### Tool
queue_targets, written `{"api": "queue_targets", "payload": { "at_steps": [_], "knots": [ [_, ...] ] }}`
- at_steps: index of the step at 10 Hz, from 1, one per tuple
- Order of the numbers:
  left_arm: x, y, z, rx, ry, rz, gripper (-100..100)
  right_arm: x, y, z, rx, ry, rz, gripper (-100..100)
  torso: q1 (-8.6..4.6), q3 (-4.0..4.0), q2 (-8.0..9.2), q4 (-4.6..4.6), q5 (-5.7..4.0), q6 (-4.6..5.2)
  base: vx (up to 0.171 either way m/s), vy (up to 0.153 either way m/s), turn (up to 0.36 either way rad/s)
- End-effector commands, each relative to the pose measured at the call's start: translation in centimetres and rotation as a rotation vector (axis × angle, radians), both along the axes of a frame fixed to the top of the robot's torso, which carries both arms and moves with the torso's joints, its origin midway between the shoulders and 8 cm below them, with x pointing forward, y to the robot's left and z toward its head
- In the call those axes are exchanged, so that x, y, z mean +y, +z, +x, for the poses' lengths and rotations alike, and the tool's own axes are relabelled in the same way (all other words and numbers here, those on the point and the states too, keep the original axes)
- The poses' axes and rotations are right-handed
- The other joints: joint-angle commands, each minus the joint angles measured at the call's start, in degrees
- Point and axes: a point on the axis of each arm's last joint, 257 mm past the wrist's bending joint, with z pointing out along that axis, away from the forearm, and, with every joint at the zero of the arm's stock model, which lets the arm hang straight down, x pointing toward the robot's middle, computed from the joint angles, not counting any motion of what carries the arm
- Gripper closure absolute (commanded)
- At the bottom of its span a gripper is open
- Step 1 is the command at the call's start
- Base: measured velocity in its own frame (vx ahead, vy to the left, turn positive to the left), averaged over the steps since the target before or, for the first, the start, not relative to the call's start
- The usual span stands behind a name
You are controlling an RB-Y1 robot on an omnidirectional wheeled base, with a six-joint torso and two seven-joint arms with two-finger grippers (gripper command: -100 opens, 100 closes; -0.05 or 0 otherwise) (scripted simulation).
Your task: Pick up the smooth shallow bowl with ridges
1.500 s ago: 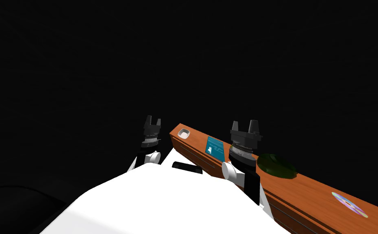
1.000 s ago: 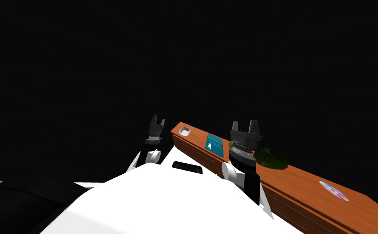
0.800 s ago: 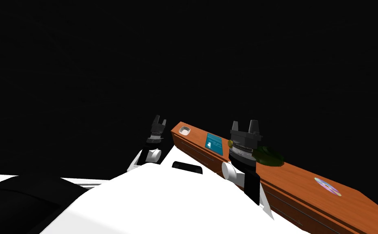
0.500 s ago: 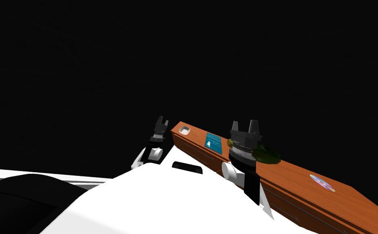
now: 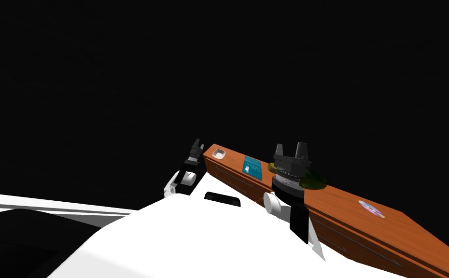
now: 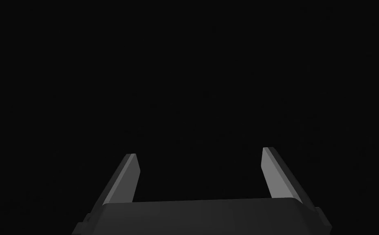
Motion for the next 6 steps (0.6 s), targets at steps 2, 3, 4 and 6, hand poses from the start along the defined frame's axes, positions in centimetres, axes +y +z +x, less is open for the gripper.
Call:
{"api": "queue_targets", "payload": {
  "at_steps": [2, 3, 4, 6],
  "knots": [
    [-0.3, -3.0, 2.7, 0.089, -0.011, 0.007, -100, 0.0, 0.0, 0.0, 0.000, 0.000, 0.000, 0, -0.01, -0.01, -0.01, 0.00, 0.00, 0.00, -0.027, -0.004, -0.060],
    [-0.2, -3.6, 2.8, 0.103, -0.010, 0.007, -100, 0.0, 0.0, 0.0, 0.000, 0.000, 0.000, 0, 0.00, -0.01, -0.02, 0.00, 0.00, 0.00, -0.013, 0.002, -0.019],
    [-0.3, -5.1, 3.8, 0.147, -0.011, 0.010, -100, 0.0, 0.0, 0.0, 0.000, 0.000, 0.000, 0, 0.01, -0.02, -0.04, -0.01, 0.00, -0.02, -0.006, 0.003, -0.042],
    [-0.3, -6.8, 4.8, 0.192, -0.012, 0.014, -100, 0.0, 0.0, 0.0, 0.000, 0.000, 0.000, 0, 0.01, -0.05, -0.09, -0.02, 0.00, 0.00, -0.001, 0.004, -0.050]
  ]
}}
